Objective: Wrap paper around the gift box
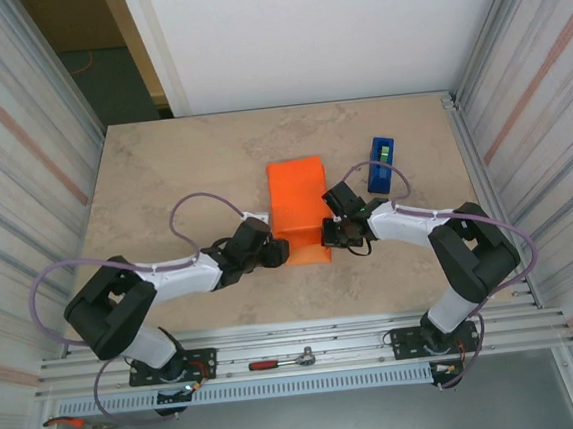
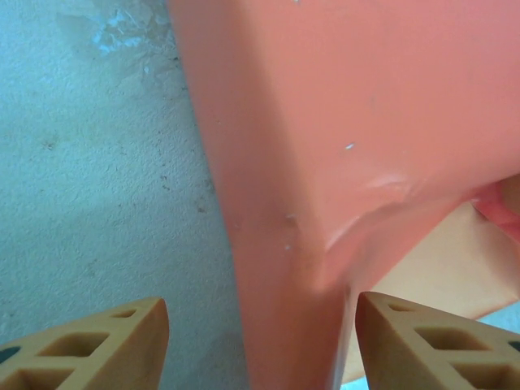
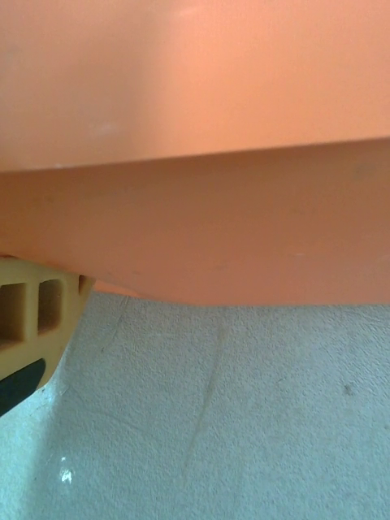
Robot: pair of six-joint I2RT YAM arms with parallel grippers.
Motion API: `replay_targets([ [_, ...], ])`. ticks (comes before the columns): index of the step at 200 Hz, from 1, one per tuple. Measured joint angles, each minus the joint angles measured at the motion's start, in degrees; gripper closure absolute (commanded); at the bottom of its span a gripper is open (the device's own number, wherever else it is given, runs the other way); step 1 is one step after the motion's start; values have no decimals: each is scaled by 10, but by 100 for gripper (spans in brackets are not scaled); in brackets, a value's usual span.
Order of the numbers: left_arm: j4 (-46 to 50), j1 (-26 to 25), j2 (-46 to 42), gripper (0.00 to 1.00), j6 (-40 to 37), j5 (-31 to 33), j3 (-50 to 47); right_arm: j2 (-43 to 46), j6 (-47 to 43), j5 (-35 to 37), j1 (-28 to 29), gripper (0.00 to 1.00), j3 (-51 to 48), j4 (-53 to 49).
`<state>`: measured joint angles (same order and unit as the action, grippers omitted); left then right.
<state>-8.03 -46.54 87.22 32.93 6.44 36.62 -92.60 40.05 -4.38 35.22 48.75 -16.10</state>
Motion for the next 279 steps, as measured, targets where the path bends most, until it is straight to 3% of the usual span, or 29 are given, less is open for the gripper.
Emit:
replay_targets([
  [38,-25,-9,38,58,10,25,3,0,0,-3,0,83,-10,7],
  [88,-27,-56,53,74,26,105,10,4,1,-12,0,57,-20,11],
  [131,-14,-82,79,96,35,169,34,12,0,-16,-8,53,-23,11],
  [155,10,-96,93,100,37,197,56,12,1,-17,-12,52,-23,12],
  [183,23,-105,104,100,38,217,67,12,1,-19,-15,59,-23,12],
  [202,25,-109,106,100,37,224,69,12,2,-20,-15,77,-23,15],
  [212,27,-111,107,100,37,228,70,12,5,-21,-15,100,-23,17],
  [225,29,-113,110,100,35,231,72,12,8,-27,-15,100,-25,22],
  [234,29,-113,112,100,34,233,73,12,8,-29,-15,87,-26,23],
  [249,29,-115,115,100,33,235,73,12,12,-31,-15,48,-28,25],
  [259,29,-115,115,100,33,236,73,12,12,-31,-15,42,-30,24],
  [270,29,-116,115,100,33,237,73,14,11,-36,-15,46,-31,31],
  [279,29,-116,116,100,34,237,73,17,14,-35,-12,71,-32,32],
])
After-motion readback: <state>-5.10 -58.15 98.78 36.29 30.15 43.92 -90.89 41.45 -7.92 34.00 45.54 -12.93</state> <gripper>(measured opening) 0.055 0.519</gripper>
